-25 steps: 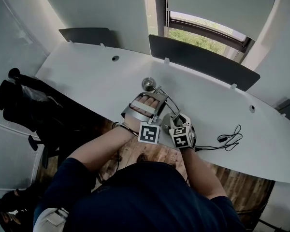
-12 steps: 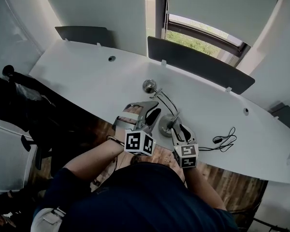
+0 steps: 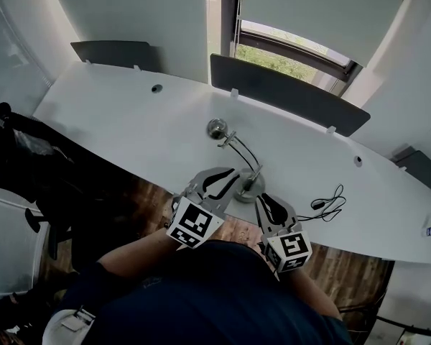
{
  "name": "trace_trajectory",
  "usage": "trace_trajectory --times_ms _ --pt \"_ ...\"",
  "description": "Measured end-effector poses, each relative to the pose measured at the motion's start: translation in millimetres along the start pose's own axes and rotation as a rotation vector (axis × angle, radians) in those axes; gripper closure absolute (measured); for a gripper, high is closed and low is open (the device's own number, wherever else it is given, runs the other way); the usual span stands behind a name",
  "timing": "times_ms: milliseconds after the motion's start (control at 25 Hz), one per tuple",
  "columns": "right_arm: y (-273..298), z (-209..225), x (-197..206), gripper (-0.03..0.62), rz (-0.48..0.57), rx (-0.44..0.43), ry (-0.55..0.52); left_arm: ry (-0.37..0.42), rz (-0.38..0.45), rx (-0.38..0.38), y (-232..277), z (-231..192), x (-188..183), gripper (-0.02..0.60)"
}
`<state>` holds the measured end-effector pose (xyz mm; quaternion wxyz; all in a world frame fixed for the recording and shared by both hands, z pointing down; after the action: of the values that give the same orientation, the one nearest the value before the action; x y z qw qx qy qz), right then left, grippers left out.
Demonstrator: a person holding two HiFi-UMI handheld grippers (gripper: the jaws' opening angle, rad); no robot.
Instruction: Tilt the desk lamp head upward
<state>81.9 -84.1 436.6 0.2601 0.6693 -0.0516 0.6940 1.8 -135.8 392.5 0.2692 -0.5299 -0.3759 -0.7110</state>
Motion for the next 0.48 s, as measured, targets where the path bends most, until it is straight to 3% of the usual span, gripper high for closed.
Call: trace_trajectory --times_ms 240,480 --pt "-2 -8 -14 0.566 0.077 -0.002 -0.009 -0.167 0.050 0.049 -3 8 7 0.568" --pt "-2 -7 -12 0.581 0.114 0.015 -0.011 -0.235 0.065 0.054 -7 12 19 0.574"
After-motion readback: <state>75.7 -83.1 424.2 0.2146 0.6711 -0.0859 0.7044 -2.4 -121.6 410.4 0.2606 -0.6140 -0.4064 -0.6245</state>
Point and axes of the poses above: the fingertips, and each gripper's own axes: y forward along the fingers, z to its right, x out of its underside, the point moved 2 cm from there along -y, backward along the fingers, and after that the axes turned 1 degree about -y, right-handed, at the moved point
